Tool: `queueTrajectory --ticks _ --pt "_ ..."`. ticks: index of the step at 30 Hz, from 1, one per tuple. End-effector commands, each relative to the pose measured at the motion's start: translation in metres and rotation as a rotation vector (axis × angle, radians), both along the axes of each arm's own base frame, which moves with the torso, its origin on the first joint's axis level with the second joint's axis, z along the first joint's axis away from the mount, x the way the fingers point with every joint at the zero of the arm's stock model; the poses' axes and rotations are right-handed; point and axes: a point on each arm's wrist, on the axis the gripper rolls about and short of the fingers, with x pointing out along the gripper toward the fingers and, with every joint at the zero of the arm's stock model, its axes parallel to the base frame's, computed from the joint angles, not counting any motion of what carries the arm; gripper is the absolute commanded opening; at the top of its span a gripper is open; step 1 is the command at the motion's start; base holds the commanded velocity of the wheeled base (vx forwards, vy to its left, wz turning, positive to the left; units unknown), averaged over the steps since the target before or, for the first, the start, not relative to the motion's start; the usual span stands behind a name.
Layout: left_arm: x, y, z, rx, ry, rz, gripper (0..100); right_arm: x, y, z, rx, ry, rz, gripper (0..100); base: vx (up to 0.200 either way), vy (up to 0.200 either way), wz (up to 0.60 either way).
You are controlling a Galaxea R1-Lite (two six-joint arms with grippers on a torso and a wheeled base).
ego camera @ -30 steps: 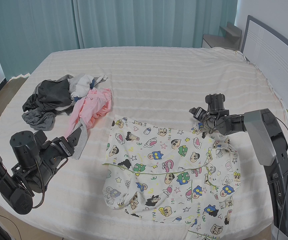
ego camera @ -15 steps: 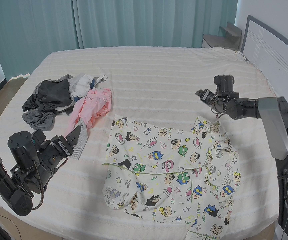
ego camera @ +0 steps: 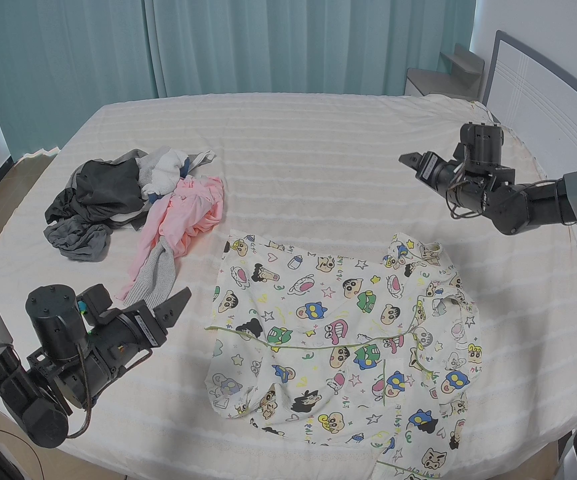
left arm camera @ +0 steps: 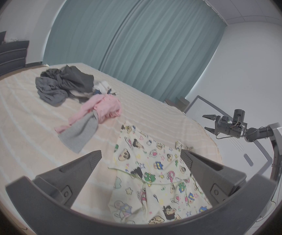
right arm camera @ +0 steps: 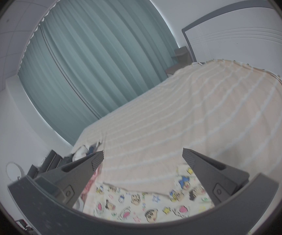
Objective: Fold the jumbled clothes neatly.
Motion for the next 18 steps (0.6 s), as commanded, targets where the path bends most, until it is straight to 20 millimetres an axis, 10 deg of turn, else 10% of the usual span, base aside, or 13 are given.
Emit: queueTrajectory --ticks 1,10,18 --pt "-0.014 -0.044 -0.064 0.072 0.28 -0.309 100 -0.156 -0.032 -0.034 -0.106 0.126 0.1 100 0.0 0.0 0.0" --pt "-0.02 -0.058 -0.087 0.187 0.324 -0.558 100 -0.254 -0.057 -0.036 -0.223 0.09 0.126 100 0.0 0.0 0.0" --pt "-0.018 -0.068 -0.122 0.385 0.348 -0.666 100 -0.289 -0.065 -0.039 -0.239 0.064 0.13 100 0.0 0.0 0.0"
